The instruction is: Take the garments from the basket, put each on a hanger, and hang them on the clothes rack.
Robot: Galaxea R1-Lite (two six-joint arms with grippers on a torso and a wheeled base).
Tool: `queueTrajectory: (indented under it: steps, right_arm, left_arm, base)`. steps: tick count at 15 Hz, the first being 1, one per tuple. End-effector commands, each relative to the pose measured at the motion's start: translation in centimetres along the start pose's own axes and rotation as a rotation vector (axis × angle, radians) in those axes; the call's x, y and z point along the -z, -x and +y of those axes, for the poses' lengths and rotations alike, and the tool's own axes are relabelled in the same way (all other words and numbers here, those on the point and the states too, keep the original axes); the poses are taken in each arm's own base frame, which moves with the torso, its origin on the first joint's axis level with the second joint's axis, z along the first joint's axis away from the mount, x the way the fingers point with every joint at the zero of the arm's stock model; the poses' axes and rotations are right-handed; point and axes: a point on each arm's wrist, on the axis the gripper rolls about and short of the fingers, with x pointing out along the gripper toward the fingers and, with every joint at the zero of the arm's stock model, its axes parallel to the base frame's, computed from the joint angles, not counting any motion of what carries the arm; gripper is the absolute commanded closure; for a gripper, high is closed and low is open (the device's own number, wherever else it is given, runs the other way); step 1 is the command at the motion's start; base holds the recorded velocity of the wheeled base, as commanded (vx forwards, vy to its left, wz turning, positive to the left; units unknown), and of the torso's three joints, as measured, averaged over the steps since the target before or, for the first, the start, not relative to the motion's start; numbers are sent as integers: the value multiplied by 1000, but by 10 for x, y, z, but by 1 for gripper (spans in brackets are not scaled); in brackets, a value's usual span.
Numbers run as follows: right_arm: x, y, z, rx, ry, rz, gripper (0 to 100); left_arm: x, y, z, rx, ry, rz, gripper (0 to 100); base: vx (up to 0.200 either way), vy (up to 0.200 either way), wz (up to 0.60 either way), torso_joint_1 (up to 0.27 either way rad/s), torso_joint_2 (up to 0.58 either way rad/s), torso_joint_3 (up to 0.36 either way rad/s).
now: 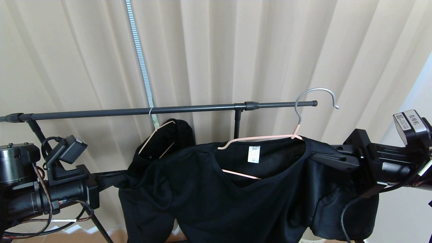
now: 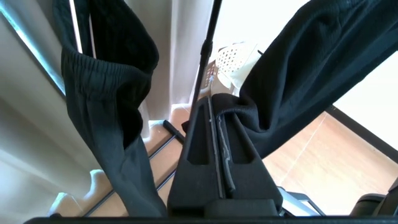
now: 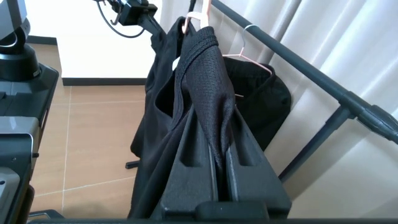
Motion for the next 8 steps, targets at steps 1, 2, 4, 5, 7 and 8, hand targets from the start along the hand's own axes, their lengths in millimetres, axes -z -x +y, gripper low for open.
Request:
queueTrajectory:
  steps: [1,2,4,5,7,8]
  right_arm:
    - [2,-1,-1,0,-7,4,100]
    - [2,0,-1,0,-7,4,100]
    - [2,-1,-1,0,-6,3,100]
    - [2,-1,-1,0,-6,3,100]
    - [3,-1,-1,0,-9,4,100]
    - [2,-1,-1,0,-7,4,100]
  left_arm:
    - [1,-1,0,1,4,5,100]
    - [2,0,0,1,4,5,100]
    - [1,1,-1,2,-3,2,100]
    - [2,0,-1,4,-8,4,0]
    - [3,0,-2,9,-18,7,0]
    - [3,1,-3,24,-15,4,0]
  base:
    - [0,0,0,0,0,0]
    - [0,0,0,0,0,0]
    - [0,0,0,0,0,0]
    - [0,0,0,0,0,0]
    - [0,0,0,0,0,0]
    - [0,0,0,0,0,0]
